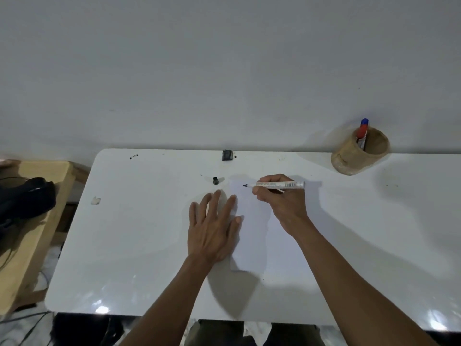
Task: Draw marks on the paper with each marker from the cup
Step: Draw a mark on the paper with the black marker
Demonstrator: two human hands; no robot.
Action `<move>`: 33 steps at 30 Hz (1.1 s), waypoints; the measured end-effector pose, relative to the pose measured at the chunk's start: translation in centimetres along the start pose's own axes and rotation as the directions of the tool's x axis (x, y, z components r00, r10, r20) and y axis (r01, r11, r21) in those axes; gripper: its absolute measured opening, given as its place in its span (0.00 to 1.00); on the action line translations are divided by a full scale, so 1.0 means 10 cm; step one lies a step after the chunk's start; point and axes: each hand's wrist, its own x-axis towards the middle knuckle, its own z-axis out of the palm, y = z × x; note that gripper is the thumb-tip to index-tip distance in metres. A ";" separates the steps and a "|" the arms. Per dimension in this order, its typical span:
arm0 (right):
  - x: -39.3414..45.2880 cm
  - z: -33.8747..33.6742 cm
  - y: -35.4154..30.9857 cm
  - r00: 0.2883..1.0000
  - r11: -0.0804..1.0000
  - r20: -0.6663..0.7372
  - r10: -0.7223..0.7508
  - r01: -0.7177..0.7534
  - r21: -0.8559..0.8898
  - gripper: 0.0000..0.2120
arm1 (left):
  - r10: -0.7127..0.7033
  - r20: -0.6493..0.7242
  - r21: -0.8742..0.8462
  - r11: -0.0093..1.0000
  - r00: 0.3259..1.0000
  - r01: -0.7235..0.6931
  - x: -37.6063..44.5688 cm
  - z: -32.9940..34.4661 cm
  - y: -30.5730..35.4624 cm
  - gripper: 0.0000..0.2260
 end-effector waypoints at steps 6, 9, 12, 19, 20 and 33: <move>0.20 0.14 0.10 0.999 0.996 0.033 -0.006 0.009 -0.092 0.09 | -0.009 0.002 -0.002 1.000 1.000 0.009 0.01 0.06 -0.03 0.25; 0.29 0.19 0.15 0.998 0.991 0.045 -0.032 0.038 -0.127 0.09 | -0.011 0.000 0.004 1.000 1.000 0.011 0.01 0.06 -0.04 0.25; 0.37 0.21 0.21 0.996 0.988 0.055 -0.065 0.072 -0.139 0.10 | -0.008 -0.015 -0.001 1.000 1.000 0.008 0.01 0.07 -0.04 0.26; 0.45 0.16 0.32 0.994 0.983 0.056 -0.096 0.103 -0.150 0.10 | -0.016 -0.049 -0.044 0.999 0.999 0.013 -0.01 0.08 -0.05 0.23; 0.45 0.16 0.33 0.993 0.982 0.061 -0.102 0.110 -0.151 0.10 | -0.014 -0.053 -0.046 0.999 0.999 0.011 -0.01 0.09 -0.06 0.23; 0.49 0.15 0.36 0.992 0.981 0.076 -0.102 0.113 -0.158 0.12 | -0.014 -0.087 -0.042 0.999 0.996 0.011 -0.01 0.10 -0.05 0.22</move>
